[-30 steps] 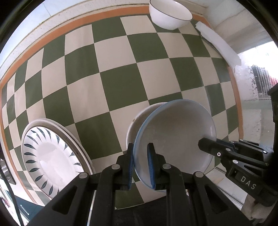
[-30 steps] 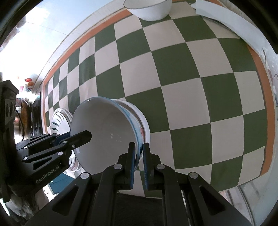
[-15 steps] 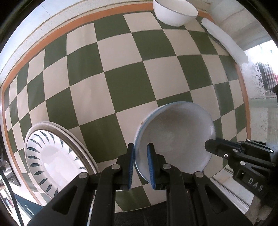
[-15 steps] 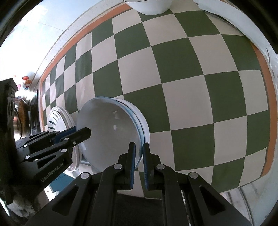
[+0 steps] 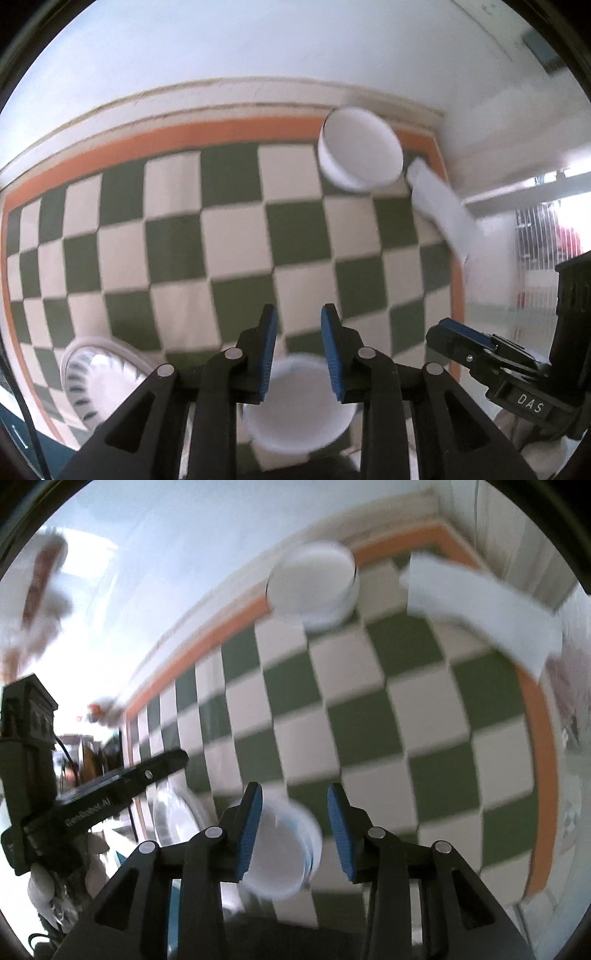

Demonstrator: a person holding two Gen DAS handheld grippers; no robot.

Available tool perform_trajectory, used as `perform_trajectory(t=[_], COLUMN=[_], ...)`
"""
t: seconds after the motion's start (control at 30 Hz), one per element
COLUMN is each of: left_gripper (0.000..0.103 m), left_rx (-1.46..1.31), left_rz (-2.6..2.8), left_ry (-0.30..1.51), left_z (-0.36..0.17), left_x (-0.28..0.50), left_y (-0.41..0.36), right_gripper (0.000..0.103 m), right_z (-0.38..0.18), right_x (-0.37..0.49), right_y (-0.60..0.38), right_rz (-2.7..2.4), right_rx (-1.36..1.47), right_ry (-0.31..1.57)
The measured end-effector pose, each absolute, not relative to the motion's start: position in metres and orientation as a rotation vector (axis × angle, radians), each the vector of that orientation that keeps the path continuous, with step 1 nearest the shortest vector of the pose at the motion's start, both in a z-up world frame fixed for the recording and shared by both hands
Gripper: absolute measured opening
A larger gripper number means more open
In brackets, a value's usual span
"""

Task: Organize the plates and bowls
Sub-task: 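Move both tools to the black-rimmed white bowl and close on its rim, then lift the black-rimmed bowl and lower it into the bowl stack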

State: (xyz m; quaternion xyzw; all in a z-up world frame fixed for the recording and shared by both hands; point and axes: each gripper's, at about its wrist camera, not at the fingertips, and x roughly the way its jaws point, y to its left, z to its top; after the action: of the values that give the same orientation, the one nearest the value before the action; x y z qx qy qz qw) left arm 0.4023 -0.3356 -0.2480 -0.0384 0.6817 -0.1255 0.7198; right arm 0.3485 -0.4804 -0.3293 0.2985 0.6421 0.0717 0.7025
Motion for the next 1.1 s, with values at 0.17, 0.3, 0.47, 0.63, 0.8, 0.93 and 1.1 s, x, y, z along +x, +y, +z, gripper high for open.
perform_trajectory(t=[0.17,0.3,0.47,0.63,0.8,0.93,1.1], left_gripper=[0.022,0.022,0.022,0.022,0.015,0.015,0.014], left_rx=[-0.081,-0.086,-0.023,0.057,0.095,0.098,0.099], left_rz=[-0.259,-0.245,-0.26,-0.256,-0.276,-0.277,-0.279], left_ry=[1.517,1.553,1.605,1.612,1.607,1.605,1.595], left_z=[-0.266,-0.291,-0.326,-0.347,-0.355,-0.354,-0.349], left_x=[0.462,0.503,0.536,0.552,0.557,0.56,0.557], left_y=[-0.366,-0.381,-0.402,-0.414,-0.424,-0.426,-0.426], right_gripper=[0.04,0.04,0.04,0.037,0.01,0.008,0.007], right_z=[-0.338,-0.358,-0.391,-0.416,-0.431,-0.435,-0.435], right_x=[0.414,0.463,0.509,0.536,0.548,0.552,0.546], right_y=[-0.521,-0.542,-0.549,-0.547,-0.543,-0.539,-0.534], right_rz=[0.087,0.043,0.012,-0.014,-0.019,-0.012,-0.013], right_rx=[0.672,0.665,0.642,0.621,0.603,0.581,0.553], right_ry=[1.378,1.378,1.426,1.466,1.496,1.494,1.494])
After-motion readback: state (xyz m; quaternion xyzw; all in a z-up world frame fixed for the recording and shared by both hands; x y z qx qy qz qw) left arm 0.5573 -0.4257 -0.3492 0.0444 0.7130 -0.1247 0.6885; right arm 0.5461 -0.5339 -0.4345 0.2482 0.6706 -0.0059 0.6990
